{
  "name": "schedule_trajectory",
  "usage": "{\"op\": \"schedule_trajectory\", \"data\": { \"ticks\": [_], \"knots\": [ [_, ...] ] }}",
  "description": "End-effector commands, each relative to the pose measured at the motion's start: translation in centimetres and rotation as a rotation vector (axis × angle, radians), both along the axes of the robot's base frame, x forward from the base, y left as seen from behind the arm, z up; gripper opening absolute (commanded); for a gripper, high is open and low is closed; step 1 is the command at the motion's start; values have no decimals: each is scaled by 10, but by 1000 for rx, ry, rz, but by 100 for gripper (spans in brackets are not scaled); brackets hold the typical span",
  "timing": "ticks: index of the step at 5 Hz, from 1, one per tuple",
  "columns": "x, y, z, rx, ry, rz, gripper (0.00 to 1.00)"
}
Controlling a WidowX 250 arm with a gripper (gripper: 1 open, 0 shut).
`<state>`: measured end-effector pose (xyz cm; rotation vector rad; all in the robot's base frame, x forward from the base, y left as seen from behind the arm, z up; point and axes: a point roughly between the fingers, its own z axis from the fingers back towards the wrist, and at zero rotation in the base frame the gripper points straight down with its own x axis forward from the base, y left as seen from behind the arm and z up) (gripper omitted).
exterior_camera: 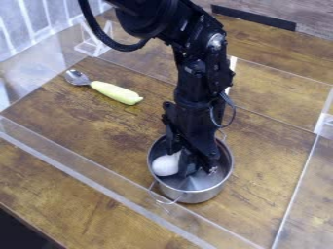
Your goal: Put the mushroom in the silver pot
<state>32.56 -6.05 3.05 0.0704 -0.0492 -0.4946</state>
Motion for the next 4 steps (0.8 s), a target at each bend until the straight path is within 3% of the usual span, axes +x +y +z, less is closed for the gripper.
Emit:
{"op": "schedule_trajectory", "data": {
  "ticks": [1,3,4],
  "knots": [
    [5,6,17,-21,-74,-27,0],
    [2,6,45,-17,-122,-23,0],
    [2,7,44,-20,-118,-18,100]
  ]
}}
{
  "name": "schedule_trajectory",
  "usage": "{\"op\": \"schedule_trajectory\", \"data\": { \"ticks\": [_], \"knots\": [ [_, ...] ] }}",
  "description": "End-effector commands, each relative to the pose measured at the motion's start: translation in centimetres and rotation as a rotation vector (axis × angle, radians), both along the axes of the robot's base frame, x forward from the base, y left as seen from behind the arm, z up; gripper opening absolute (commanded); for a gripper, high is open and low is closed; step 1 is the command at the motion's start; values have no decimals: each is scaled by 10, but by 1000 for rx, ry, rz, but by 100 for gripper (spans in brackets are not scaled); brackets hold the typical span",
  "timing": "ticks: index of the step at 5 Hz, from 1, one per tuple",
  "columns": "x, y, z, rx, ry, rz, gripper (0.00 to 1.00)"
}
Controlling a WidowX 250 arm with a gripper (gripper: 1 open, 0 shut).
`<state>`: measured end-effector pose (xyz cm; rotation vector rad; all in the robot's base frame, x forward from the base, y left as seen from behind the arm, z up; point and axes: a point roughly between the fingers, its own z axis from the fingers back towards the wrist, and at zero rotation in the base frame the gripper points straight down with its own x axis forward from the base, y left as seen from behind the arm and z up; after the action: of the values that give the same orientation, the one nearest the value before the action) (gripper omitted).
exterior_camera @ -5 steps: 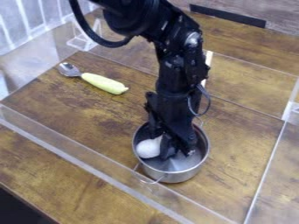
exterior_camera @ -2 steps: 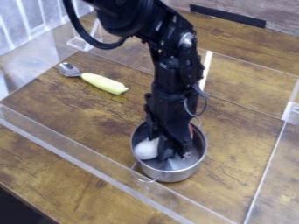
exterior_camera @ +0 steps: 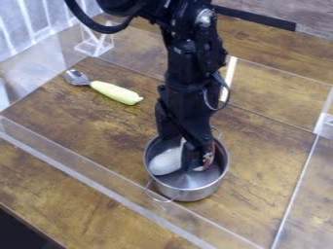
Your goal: Put the mushroom in the silver pot
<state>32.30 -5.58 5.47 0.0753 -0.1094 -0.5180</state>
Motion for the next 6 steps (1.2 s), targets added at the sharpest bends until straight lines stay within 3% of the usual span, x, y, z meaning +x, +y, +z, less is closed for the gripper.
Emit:
{"op": "schedule_trajectory", "data": {
  "ticks": [1,2,3,5,6],
  "knots": [
    [4,17,31,-4,-87,57,100],
    [9,21,58,13,-137,104,100],
    [10,18,69,24,-162,112,100],
    [11,23,70,17,-188,117,100],
    [16,14,66,15,-197,147,100]
  ]
}}
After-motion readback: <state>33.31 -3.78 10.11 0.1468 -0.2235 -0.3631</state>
